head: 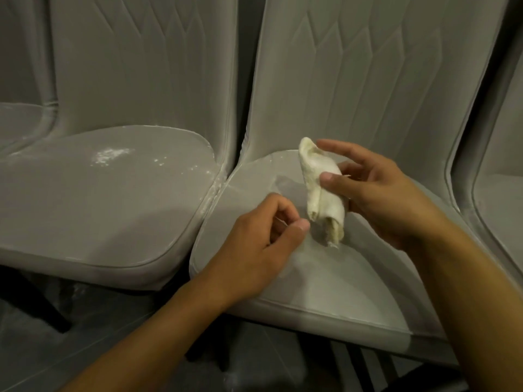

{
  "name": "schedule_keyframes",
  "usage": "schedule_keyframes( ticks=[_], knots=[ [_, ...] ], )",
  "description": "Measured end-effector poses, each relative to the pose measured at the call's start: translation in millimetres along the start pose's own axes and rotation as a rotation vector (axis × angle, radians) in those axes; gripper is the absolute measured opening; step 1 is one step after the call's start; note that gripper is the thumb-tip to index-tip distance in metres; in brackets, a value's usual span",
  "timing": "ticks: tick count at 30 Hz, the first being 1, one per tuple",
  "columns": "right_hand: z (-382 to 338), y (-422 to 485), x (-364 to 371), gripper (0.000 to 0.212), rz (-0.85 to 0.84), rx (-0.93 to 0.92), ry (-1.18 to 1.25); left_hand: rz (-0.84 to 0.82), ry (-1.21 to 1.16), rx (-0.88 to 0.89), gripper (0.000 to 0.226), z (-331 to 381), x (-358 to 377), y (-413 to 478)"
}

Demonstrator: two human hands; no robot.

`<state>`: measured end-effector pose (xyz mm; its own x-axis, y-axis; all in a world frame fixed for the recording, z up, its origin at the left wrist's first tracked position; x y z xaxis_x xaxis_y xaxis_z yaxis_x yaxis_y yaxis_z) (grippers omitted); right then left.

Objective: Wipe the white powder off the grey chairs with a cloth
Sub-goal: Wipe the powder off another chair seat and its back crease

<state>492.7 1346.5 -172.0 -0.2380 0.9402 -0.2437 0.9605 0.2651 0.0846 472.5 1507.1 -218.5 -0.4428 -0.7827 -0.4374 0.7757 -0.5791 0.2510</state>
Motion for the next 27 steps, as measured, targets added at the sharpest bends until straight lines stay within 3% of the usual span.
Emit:
schedule_keyframes(
  ticks=[6,14,18,21,23,27],
  knots=[
    [-4,-20,20,0.071,0.001,-0.01,-0.044,0.075,-0.167,-0.051,0.044,-1,-4,6],
    [-4,-36,21,0.069,-0.108,-0.045,0.131,0.106,-0.122,-0.078,0.008,-1,-19,4],
    [3,-36,7,0.067,-0.035,0.047,0.053,0.249,-0.396,-0.131,0.021,-5,-32,2],
    [11,-32,13,0.051,-0.061,0.108,0.057,0.296,-0.659,-0.159,0.024,-8,-31,1],
    [9,-30,15,0.038,-0.049,0.073,0.038,0.234,-0.852,-0.147,0.028,-9,-22,4],
    [4,-29,21,0.037,0.003,-0.047,0.099,-0.114,-1.014,-0.071,0.056,4,3,7]
  ],
)
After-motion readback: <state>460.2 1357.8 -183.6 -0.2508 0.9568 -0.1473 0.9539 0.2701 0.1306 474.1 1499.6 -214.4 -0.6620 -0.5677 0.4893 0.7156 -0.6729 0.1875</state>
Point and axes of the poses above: each hand's wrist, its own y-axis towards the middle knuckle, its own x-axis out of the palm, z = x × y, the point moved 9 cm from there along y, towards the middle knuckle, and after that the axes turned 13 degrees about -z, right-handed, at the moved point
